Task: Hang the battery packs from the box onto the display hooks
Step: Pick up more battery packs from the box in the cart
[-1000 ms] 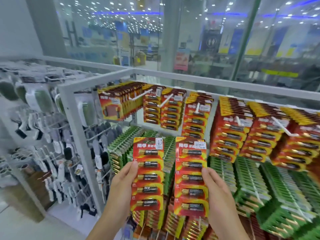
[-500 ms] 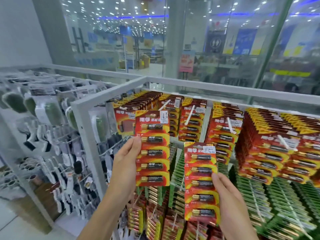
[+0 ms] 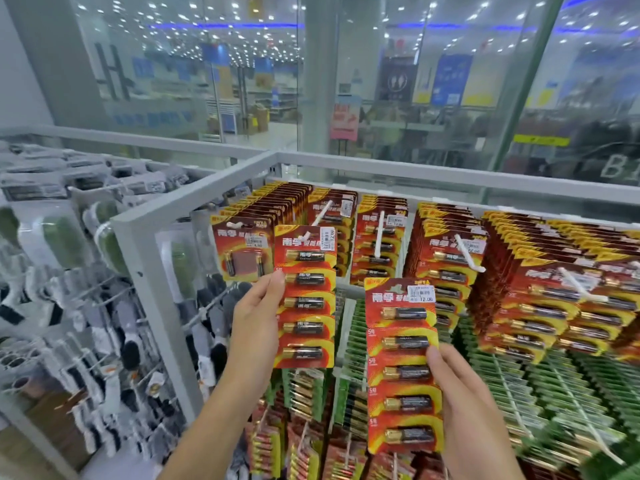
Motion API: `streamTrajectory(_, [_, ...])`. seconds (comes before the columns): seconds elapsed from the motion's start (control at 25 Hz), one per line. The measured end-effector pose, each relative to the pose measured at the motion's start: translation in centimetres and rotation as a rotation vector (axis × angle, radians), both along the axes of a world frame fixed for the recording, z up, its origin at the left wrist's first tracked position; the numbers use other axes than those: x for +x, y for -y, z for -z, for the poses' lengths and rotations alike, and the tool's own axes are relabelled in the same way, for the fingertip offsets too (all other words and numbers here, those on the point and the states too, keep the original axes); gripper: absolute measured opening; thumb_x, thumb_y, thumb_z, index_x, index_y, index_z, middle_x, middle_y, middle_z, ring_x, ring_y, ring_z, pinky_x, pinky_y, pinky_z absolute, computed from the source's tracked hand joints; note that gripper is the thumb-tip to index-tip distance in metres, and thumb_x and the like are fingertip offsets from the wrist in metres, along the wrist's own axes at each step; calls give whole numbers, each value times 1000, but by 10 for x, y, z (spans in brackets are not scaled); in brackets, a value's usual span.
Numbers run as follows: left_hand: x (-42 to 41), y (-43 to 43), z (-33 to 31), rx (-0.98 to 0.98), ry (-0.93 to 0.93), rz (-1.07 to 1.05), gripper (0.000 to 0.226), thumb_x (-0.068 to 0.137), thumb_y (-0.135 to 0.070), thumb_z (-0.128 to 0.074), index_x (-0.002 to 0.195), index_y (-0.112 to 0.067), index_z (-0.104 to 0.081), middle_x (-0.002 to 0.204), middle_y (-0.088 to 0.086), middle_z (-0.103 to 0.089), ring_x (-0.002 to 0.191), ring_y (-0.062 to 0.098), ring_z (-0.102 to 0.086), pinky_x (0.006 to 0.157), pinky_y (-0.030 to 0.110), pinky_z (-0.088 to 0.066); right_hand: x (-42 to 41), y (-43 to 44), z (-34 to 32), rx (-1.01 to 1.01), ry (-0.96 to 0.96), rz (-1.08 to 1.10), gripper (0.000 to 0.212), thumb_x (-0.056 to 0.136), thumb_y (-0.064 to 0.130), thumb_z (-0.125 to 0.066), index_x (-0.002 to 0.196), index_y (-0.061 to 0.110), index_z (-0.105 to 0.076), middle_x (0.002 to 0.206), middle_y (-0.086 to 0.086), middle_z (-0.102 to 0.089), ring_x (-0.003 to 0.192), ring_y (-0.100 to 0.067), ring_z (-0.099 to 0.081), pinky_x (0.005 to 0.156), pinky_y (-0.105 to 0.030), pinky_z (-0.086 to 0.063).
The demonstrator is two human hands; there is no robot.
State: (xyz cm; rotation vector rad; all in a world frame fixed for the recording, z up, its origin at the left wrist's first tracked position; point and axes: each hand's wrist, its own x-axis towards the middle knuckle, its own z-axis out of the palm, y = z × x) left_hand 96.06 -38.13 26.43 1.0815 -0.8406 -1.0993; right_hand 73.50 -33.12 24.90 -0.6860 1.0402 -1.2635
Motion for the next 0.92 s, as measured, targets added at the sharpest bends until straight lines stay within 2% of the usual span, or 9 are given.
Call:
streamTrajectory(0.12, [-13, 25, -2, 9, 32, 52, 31, 108, -41, -46, 108, -25, -72, 89, -7, -81, 78, 10, -78, 65, 29, -62, 5, -9, -13, -77, 9, -26, 24, 79, 34, -66, 89, 17, -80, 103, -14, -78, 86, -30, -77, 83, -48, -56])
streamTrajectory(0.24, [-22, 57, -2, 39, -3, 82, 24, 109, -40, -45, 99, -33, -66, 80, -17, -78, 65, -6, -72, 50, 14, -53, 17, -15, -25, -97, 22, -10, 25, 82, 34, -66, 95, 18, -80, 101, -13, -79, 84, -30, -78, 79, -46, -56])
streamTrajectory(0.4, [-30, 106, 8, 51, 54, -21, 39, 107, -52, -45, 121, -25, -69, 108, -5, -78, 101, 16, -75, 85, 37, -60, 31, -16, -34, -135, -76, 20, 23, 92, 37, -61, 83, 33, -81, 95, 5, -80, 85, -14, -78, 79, -39, -56])
streamTrajectory(0.48, [-34, 123, 12, 47, 79, -77, 41, 107, -53, -44, 121, -22, -67, 111, -5, -75, 105, 17, -71, 90, 39, -57, 35, -14, -35, -146, -124, 51, 22, 96, 37, -59, 82, 38, -75, 83, 25, -76, 80, 5, -73, 77, -29, -51])
streamTrajectory(0.52, [-37, 128, 10, 52, 83, -95, 40, 108, -51, -43, 124, -22, -65, 112, -5, -73, 104, 16, -69, 91, 38, -56, 38, -13, -36, -159, -165, 73, 14, 95, 43, -59, 88, 41, -71, 84, 32, -73, 88, 9, -70, 80, -27, -50])
streamTrajectory(0.56, [-38, 134, 12, 60, 98, -115, 41, 108, -51, -42, 127, -22, -64, 113, -2, -72, 103, 16, -68, 91, 39, -56, 41, -11, -35, -175, -187, 81, 14, 90, 52, -61, 96, 43, -71, 94, 33, -73, 103, 5, -68, 89, -30, -51])
streamTrajectory(0.64, [-40, 139, 12, 57, 127, -136, 41, 109, -51, -40, 129, -24, -65, 107, 6, -71, 94, 17, -66, 79, 35, -53, 45, -9, -32, -200, -212, 98, 43, 79, 67, -61, 113, 43, -72, 118, 23, -72, 121, -9, -64, 106, -44, -49])
streamTrajectory(0.8, [-39, 145, 16, 46, 129, -161, 34, 110, -45, -41, 119, -25, -67, 92, 3, -64, 80, 19, -59, 69, 36, -46, 50, -9, -33, -192, -216, 126, 40, 81, 59, -58, 109, 34, -74, 110, 8, -77, 108, -26, -70, 102, -57, -52])
streamTrajectory(0.92, [-38, 144, 14, 27, 170, -199, 19, 111, -38, -42, 107, -31, -59, 80, -10, -52, 67, 6, -45, 61, 25, -36, 50, -8, -28, -185, -221, 161, 30, 88, 53, -57, 105, 36, -75, 108, 10, -78, 104, -15, -73, 102, -51, -54])
